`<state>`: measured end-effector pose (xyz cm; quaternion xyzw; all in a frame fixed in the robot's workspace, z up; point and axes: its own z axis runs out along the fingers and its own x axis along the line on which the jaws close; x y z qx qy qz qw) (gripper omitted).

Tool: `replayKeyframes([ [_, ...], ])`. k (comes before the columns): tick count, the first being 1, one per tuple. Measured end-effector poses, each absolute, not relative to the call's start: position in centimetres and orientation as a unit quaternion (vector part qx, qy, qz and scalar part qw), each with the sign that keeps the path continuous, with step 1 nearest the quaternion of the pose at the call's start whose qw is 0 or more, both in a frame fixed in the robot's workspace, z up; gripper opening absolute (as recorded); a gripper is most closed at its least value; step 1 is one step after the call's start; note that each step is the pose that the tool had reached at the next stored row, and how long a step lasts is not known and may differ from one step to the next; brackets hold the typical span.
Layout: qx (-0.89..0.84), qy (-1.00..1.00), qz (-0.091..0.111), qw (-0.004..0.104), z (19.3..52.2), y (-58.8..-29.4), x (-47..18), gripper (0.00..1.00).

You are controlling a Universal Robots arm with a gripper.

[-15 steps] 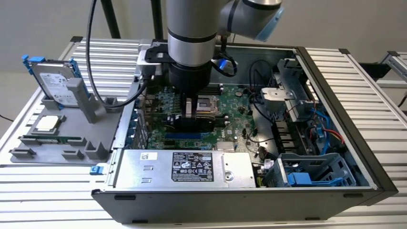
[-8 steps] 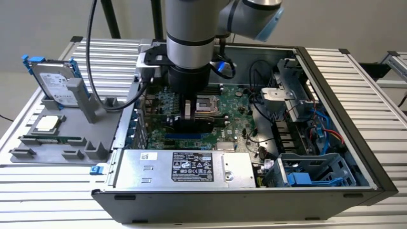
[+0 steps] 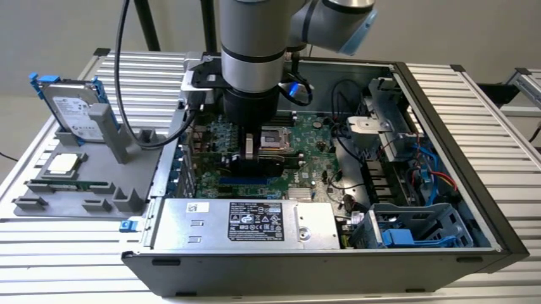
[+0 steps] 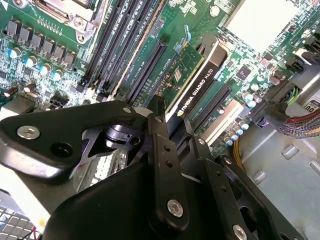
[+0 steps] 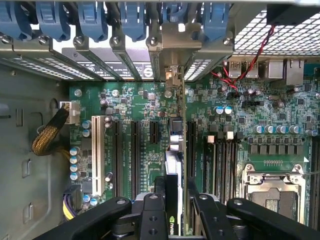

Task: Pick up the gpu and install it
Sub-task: 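Insert the gpu into the slot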

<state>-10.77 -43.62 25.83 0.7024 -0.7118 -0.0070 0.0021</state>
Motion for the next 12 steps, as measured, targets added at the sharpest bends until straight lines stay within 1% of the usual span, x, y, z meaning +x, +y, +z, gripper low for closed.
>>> replayKeyframes([
  [12, 0.702, -0.712, -0.007, 0.002, 25.36, -43.62, -10.76, 0.00],
])
